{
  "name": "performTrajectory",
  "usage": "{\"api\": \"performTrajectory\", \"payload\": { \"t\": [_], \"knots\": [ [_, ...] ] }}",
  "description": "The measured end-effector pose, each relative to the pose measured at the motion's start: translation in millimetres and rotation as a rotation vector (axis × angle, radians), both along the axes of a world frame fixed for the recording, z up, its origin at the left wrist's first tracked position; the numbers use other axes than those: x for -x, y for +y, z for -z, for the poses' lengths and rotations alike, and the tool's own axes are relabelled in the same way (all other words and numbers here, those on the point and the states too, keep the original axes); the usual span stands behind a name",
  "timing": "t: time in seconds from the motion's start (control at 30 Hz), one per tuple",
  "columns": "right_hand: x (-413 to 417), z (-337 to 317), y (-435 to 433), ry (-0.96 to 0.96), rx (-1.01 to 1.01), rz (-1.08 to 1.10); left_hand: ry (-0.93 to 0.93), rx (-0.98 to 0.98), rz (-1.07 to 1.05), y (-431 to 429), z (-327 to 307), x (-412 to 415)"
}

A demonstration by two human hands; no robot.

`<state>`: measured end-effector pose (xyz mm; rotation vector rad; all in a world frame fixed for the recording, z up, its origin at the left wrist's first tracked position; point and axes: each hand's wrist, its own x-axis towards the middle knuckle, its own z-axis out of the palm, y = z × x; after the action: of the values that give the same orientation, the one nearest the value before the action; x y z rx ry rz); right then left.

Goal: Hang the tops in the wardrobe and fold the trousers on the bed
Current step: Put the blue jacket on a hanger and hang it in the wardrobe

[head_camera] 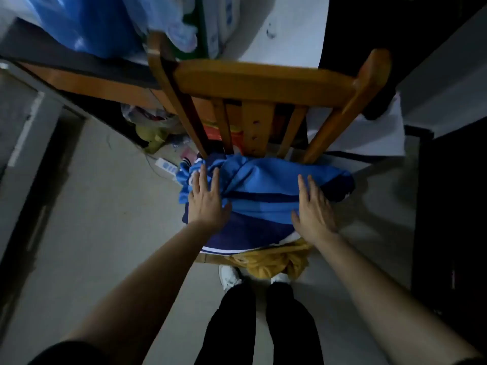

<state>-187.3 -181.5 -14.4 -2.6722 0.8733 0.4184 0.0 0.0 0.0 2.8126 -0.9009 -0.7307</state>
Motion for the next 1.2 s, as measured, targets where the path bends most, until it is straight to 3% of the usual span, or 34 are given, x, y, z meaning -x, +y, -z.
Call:
{"api": "performTrajectory", "payload": {
  "t": [0.1, 0.37, 0.6, 0.67, 0.8, 0.97, 1.1, 1.2],
  "knots": [
    [-6.5, 42.4, 1.5, -0.115, 0.027, 0.145, -0.023, 0.068, -0.065, -9.5, 39.6, -9.8],
    [-20.4, 114.1, 8.0, -0.270, 0.185, 0.220, -0.036, 0.175, -0.023, 5.6, 115.5, -10.7],
    [-28.7, 116.7, 3.0, -0.229, 0.085, 0.273, -0.057, 0.252, -0.040, 18.0, 111.4, -3.9],
    [-23.4, 110.8, 5.9, -0.223, 0.088, 0.266, 0.003, 0.269, -0.130, 19.0, 100.4, -0.7],
    [-9.0, 79.4, 15.9, -0.259, 0.117, 0.238, 0.108, 0.247, -0.261, 35.9, 78.6, 17.5],
    [-8.4, 2.4, 0.9, -0.247, -0.033, 0.144, 0.078, 0.102, -0.095, 71.9, 23.0, 41.5],
    [-24.5, -77.6, -20.2, -0.211, -0.026, -0.044, -0.045, 0.095, -0.094, 81.4, -41.2, 18.6],
    [-35.1, -133.6, -23.6, -0.158, -0.047, -0.136, -0.211, 0.247, -0.240, 86.2, -108.5, -6.7]
  ]
}}
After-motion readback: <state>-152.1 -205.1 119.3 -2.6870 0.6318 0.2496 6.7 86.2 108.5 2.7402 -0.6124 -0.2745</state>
